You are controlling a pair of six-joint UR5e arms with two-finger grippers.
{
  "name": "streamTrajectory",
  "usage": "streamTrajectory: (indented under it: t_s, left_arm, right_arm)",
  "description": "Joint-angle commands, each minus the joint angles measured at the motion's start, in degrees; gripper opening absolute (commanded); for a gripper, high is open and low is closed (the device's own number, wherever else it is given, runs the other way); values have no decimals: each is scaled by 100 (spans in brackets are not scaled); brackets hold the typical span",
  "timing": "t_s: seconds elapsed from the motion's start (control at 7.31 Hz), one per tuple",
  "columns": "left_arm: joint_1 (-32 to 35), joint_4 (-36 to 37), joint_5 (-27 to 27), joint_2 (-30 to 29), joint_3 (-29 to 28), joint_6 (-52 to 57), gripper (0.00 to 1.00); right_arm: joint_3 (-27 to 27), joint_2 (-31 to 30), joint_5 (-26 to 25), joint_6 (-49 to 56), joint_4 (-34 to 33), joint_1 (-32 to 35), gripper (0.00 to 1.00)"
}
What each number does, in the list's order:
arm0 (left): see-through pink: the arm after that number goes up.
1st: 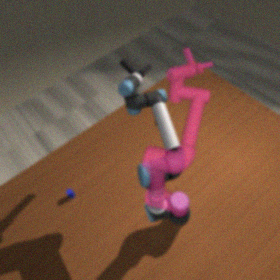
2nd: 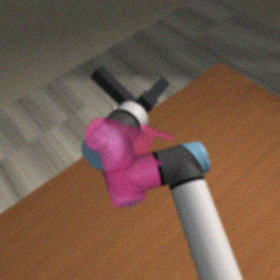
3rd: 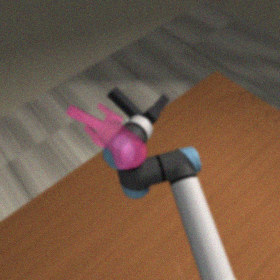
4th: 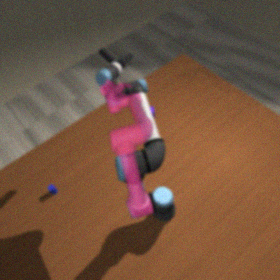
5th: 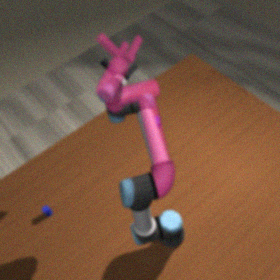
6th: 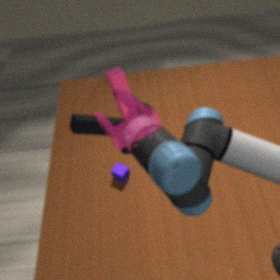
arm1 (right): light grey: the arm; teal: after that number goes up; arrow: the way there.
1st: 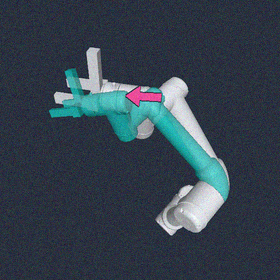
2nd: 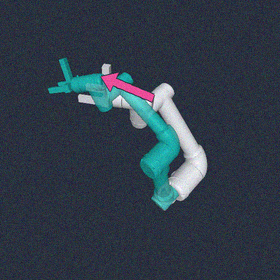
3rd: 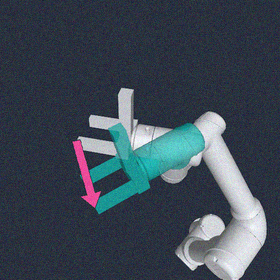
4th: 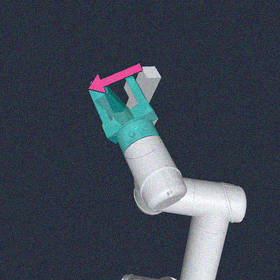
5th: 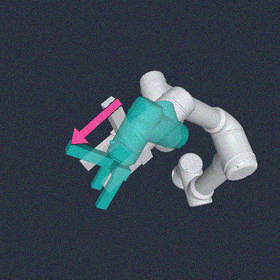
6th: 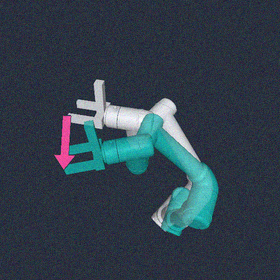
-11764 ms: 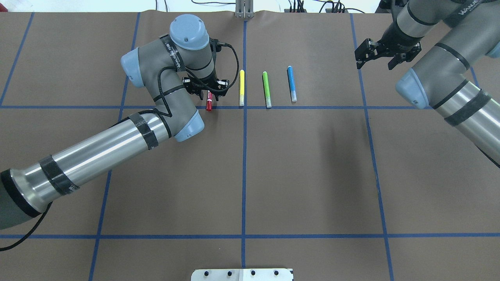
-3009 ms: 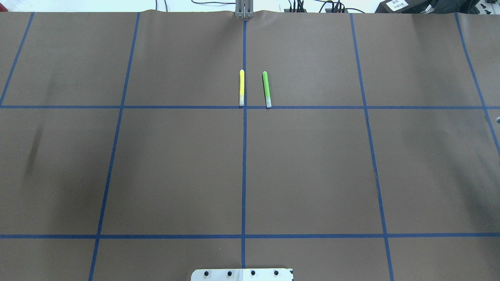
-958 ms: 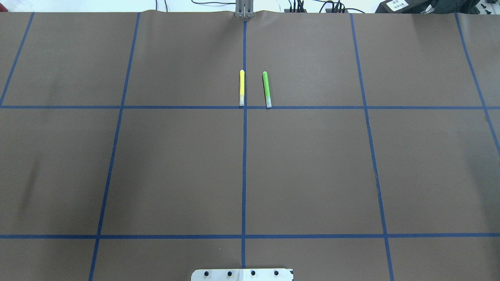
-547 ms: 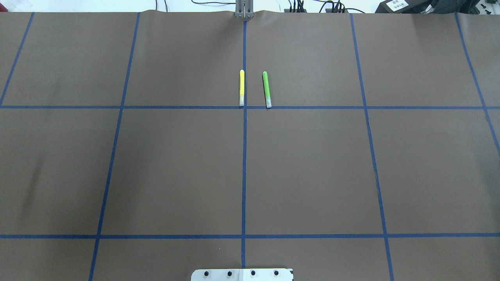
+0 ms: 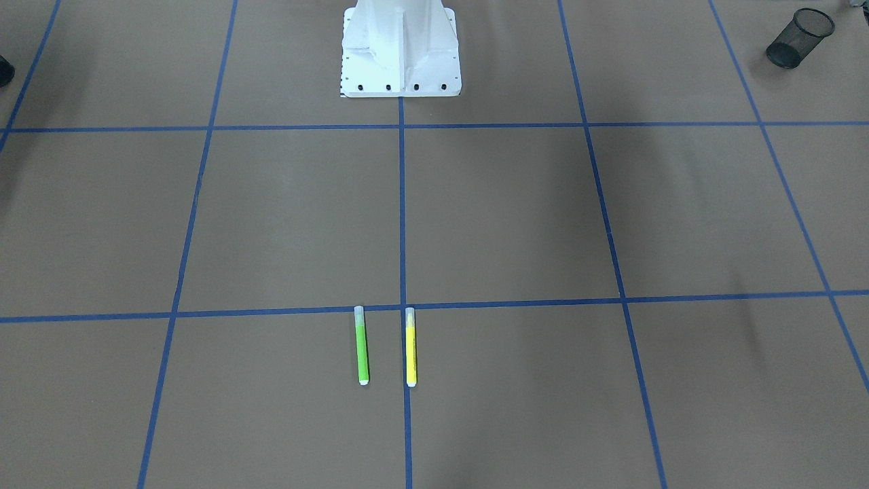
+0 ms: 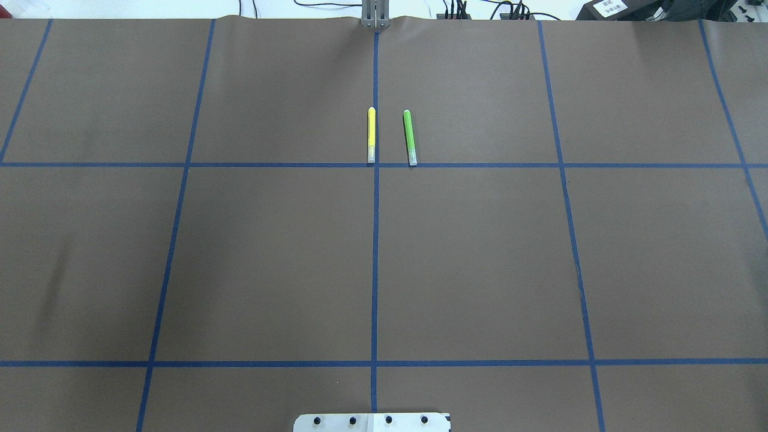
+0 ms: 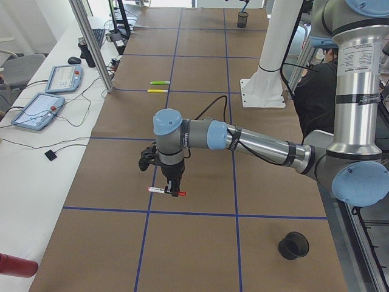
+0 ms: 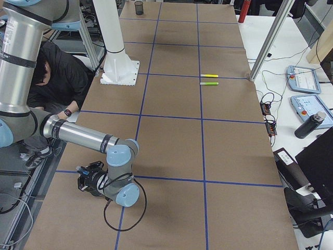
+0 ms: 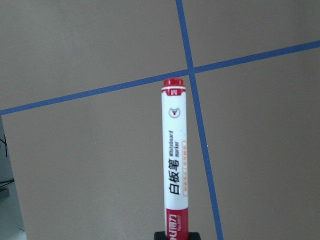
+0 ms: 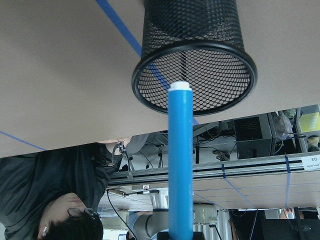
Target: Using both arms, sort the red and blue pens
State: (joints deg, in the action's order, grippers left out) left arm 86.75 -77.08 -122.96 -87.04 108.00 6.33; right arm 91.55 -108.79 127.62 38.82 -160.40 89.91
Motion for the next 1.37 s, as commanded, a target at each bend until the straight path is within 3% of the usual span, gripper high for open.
streamTrajectory:
  t_s: [0.0,0.14,0.27,0.55,0.68,0.96,1.23]
  left_arm:
    - [9,0,0,12,72,0,0]
    - [9,0,9,3,72,9,0]
    - [9,0,9,12,81,44,0]
    - [18,0,0,21,151,44,0]
    - [18,0,9,20,143,44,0]
    - [18,43,0,29,143,44,0]
    - [18,263,-9,55,64,44,0]
  right_arm:
    - [-381,85,78,-67,-8,-9,0]
    - [-601,103,183,-76,53,0,22]
    - [-630,112,202,-207,158,-9,37]
    - [-665,139,211,-778,596,0,41]
    - [-665,156,202,-779,615,0,98]
    - [-656,340,149,-771,824,0,99]
    - [-656,655,-375,-1180,1727,367,100]
